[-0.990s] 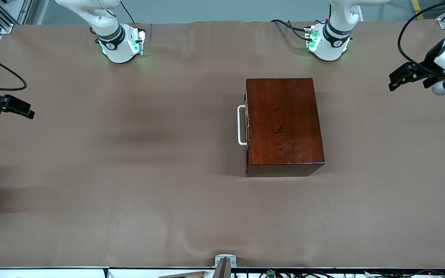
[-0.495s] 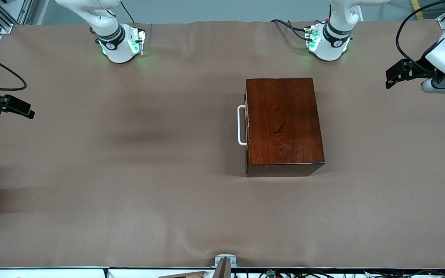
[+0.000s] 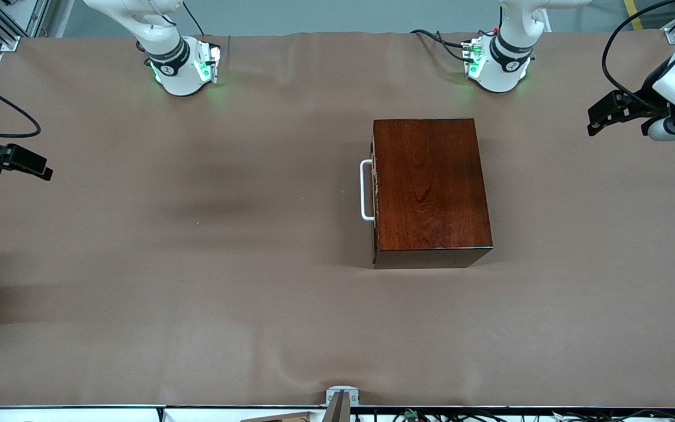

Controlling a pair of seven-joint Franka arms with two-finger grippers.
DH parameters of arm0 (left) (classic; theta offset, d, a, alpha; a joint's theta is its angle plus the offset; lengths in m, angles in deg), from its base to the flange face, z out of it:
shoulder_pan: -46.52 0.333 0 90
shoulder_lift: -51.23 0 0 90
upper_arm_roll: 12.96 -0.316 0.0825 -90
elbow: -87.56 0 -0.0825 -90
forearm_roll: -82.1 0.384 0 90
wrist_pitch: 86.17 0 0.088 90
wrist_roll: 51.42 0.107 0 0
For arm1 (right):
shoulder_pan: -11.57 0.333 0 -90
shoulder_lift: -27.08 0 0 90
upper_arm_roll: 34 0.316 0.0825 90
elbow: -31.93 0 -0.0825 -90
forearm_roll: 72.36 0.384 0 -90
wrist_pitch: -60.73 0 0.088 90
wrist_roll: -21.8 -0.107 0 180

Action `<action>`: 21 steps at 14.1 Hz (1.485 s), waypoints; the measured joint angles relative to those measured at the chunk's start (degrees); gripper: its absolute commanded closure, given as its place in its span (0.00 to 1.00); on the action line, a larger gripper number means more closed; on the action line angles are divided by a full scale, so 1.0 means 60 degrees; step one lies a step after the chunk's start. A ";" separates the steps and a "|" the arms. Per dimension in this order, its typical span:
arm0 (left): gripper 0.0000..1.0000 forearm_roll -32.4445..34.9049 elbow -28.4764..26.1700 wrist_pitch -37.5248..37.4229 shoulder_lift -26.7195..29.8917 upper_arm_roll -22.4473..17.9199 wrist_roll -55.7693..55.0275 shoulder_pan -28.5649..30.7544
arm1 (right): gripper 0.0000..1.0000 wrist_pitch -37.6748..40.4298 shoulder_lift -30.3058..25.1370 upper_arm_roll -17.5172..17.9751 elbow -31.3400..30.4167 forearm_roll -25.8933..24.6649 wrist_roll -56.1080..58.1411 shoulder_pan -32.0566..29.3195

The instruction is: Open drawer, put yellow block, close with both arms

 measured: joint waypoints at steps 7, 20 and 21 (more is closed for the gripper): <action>0.00 0.0000 0.0050 0.0331 -0.0351 0.0000 0.0258 0.0010 | 0.00 0.0000 0.0000 0.0000 0.0000 0.0000 0.0000 0.0001; 0.00 0.0000 0.0462 0.0536 -0.0654 0.0000 0.0679 0.0019 | 0.00 0.0000 0.0000 0.0000 0.0000 0.0000 0.0000 0.0006; 0.00 0.0000 0.0462 0.0536 -0.0654 0.0000 0.0679 0.0019 | 0.00 0.0000 0.0000 0.0000 0.0000 0.0000 0.0000 0.0006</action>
